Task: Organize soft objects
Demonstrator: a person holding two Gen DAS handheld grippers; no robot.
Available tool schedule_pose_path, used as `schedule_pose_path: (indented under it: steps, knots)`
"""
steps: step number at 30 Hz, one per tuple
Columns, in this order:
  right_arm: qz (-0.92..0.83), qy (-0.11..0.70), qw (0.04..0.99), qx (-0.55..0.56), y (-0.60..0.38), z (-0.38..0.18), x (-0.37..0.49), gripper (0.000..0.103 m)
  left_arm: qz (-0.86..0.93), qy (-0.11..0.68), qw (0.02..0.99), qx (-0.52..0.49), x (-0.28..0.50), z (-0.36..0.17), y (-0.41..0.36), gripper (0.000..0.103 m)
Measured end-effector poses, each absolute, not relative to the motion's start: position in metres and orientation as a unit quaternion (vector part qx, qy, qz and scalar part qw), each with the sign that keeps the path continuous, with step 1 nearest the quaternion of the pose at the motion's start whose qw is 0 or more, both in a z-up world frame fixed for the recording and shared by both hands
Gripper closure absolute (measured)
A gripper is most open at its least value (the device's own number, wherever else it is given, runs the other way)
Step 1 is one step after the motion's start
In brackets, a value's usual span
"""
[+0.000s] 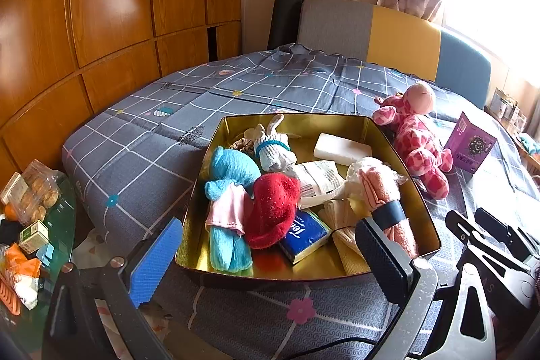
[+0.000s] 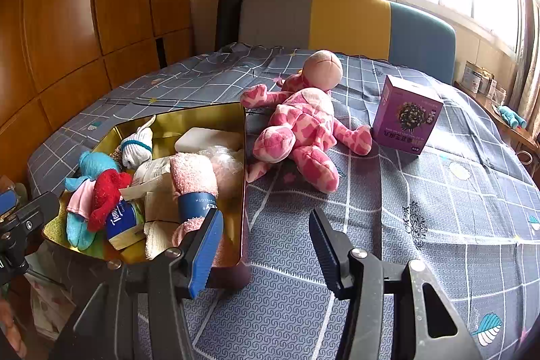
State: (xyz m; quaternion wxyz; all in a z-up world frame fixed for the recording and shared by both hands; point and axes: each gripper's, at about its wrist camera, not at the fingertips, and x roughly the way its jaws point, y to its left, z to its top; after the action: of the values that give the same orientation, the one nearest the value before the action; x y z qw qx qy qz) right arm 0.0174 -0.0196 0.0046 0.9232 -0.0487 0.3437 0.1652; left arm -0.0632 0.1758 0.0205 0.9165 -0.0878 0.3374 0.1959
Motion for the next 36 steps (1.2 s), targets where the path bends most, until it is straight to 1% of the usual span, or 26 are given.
schedule_pose_path:
  steps: [36]
  knots:
    - [0.166, 0.345, 0.923, -0.048, -0.0186, 0.0042, 0.0166, 0.049, 0.194, 0.342, 0.915, -0.091, -0.0631, 0.0179, 0.1764, 0.0]
